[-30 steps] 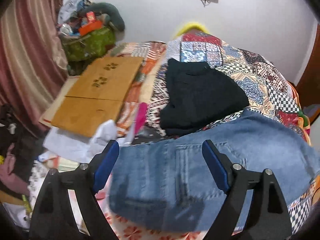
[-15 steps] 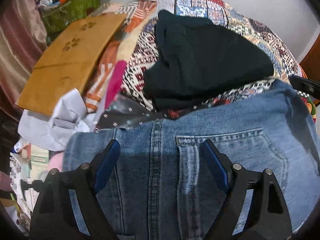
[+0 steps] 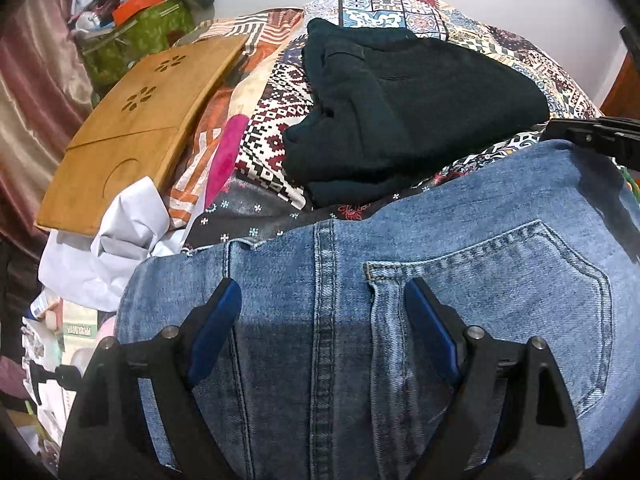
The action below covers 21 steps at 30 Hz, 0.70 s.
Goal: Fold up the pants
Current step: 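Lower the jeans onto the bed and open both grippers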
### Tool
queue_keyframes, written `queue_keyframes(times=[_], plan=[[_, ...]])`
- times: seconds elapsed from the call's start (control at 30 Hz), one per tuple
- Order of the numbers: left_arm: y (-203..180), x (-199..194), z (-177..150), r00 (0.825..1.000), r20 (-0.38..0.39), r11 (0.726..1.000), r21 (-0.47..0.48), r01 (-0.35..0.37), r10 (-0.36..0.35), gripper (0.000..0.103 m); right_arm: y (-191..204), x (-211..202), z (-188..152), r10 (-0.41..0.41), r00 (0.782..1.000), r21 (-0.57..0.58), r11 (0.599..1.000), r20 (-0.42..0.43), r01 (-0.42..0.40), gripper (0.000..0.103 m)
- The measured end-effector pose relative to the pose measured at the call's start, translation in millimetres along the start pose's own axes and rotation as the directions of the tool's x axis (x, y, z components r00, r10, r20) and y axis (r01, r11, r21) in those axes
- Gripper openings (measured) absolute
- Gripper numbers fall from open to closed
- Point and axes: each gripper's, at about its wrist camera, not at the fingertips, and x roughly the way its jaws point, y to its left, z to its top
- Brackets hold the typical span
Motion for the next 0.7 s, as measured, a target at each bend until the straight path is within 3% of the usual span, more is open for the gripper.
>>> queue_keyframes(times=[0.13, 0.2, 0.27, 0.33, 0.37, 0.53, 0.63, 0.7], plan=[[-7.7, -9.4, 6.2, 0.998, -0.033, 0.999, 0.016, -0.052, 0.053, 0.084, 4.6, -11.8, 1.6, -0.055, 0.998, -0.003, 0.998, 0.005, 0.055, 0.01], [-11.9, -20.3, 10.7, 0.998, -0.026, 0.998, 0.031, -0.06, 0.061, 0.084, 4.6, -32.6, -2.9, -0.075, 0.997, 0.008, 0.997, 0.007, 0.075, 0.017], [-17.8, -36.9, 15.3, 0.999, 0.014, 0.998, 0.038, -0.043, 0.042, 0.084, -1.1, -58.6, -13.4, -0.069, 0.997, 0.018, 0.998, 0.035, 0.068, 0.044], [-27.0, -50.5, 20.0, 0.999, 0.04, 0.999, 0.042, -0.008, 0.006, 0.084, -5.3, -82.9, -27.2, -0.083, 0.994, 0.041, 0.996, 0.076, 0.081, 0.062], [-33.0, -55.1, 21.9, 0.999, 0.041, 0.999, 0.043, 0.022, -0.023, 0.085, -9.0, -95.8, -37.1, -0.088, 0.992, 0.059, 0.995, 0.094, 0.083, 0.065], [-75.0, -59.1, 19.7, 0.995, 0.008, 0.99, 0.099, 0.098, -0.099, 0.085, -40.5, -119.7, -102.8, -0.084, 0.996, 0.186, 0.979, 0.023, 0.078, 0.065], [-100.2, -54.7, 9.9, 0.999, 0.019, 0.987, 0.159, 0.022, -0.025, 0.085, -56.7, -111.3, -142.0, -0.119, 0.99, 0.223, 0.966, -0.074, 0.133, 0.065], [-107.6, -59.3, 7.0, 0.999, 0.049, 0.984, 0.176, -0.031, 0.023, 0.085, -74.4, -121.1, -175.5, -0.105, 0.993, 0.307, 0.945, -0.046, 0.114, 0.073]])
